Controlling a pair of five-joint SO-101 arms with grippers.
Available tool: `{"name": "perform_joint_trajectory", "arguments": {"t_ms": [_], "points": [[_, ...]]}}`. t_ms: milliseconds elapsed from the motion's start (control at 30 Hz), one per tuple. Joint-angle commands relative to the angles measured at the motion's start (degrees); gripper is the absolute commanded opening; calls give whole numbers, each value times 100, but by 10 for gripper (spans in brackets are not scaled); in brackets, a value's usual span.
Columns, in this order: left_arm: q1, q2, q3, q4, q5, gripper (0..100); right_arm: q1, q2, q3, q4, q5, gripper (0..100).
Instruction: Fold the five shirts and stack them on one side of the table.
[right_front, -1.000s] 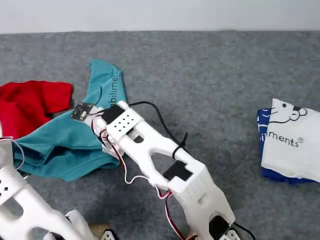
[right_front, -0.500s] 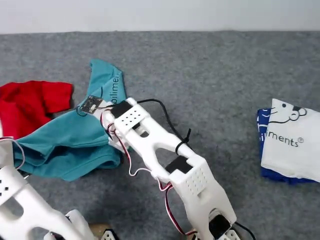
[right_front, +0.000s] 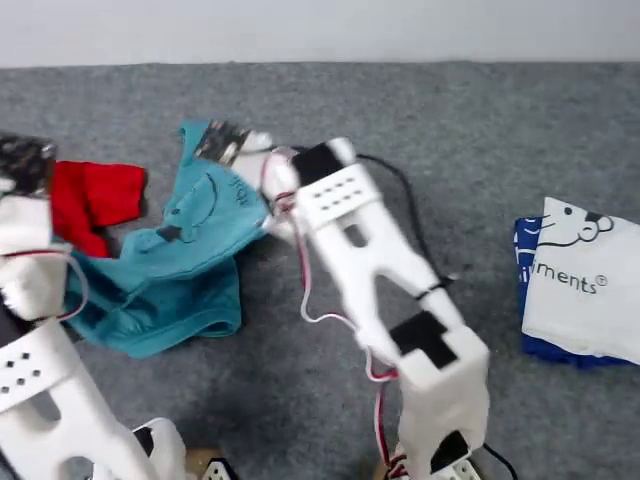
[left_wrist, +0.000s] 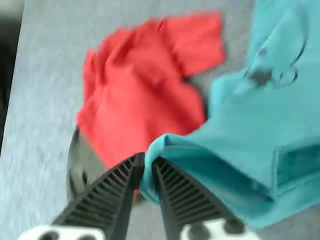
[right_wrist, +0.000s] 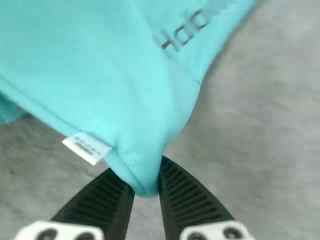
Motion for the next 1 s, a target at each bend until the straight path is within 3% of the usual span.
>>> {"name": "perform_joint_trajectory", "arguments": {"t_ms": [0,200,567,967], "points": [[870,-158,-541,26,220,13,409,-1033,-246,48,431,10],[1873,-167,-919,-334,237,13,884,-2079,-246,-13,791,10],[2215,-193,-1965,-2022,246,14,1824,-3582,-246,-927,1011,10],[2488,-149,-3793,-2251,193,14,2519,-4919,-246,-1675,1486,10]]}}
